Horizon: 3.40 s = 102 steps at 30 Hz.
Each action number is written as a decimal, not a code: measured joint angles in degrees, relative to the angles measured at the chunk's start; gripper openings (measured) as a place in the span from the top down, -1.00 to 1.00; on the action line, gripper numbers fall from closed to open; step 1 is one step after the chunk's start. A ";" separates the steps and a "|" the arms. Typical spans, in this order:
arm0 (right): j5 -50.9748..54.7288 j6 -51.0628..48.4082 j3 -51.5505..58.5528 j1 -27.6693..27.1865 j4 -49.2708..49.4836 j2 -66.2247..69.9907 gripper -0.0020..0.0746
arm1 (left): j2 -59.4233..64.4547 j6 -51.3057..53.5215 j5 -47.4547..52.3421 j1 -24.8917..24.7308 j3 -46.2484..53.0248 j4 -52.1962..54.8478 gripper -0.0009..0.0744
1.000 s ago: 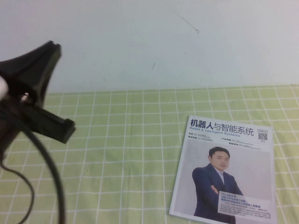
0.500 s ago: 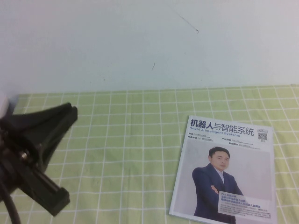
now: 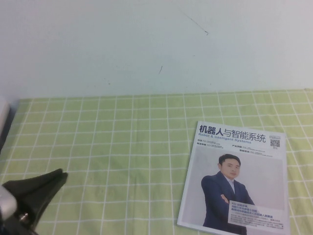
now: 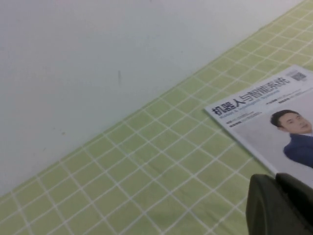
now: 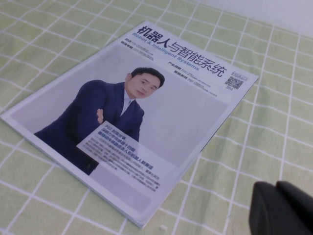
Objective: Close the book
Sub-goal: 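Close the open booklet and leave it lying on the table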
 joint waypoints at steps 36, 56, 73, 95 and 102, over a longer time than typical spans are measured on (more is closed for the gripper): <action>0.00 0.00 0.60 0.00 0.11 0.00 0.95 | -33.93 -20.07 12.88 27.25 23.60 13.92 0.99; 0.00 0.00 0.60 0.00 0.11 0.00 0.95 | -33.93 -40.15 12.86 24.63 23.42 26.27 0.99; 0.00 0.00 0.60 0.00 0.11 0.00 0.95 | -34.06 -40.77 12.77 24.63 23.42 26.43 0.99; -6.27 0.00 4.54 -1.90 -0.89 -1.56 0.95 | -34.06 -40.95 12.77 24.63 23.42 26.52 0.99; -19.76 4.48 13.28 -6.60 -3.46 -7.29 0.95 | -34.06 -40.95 12.77 24.63 23.42 26.52 0.99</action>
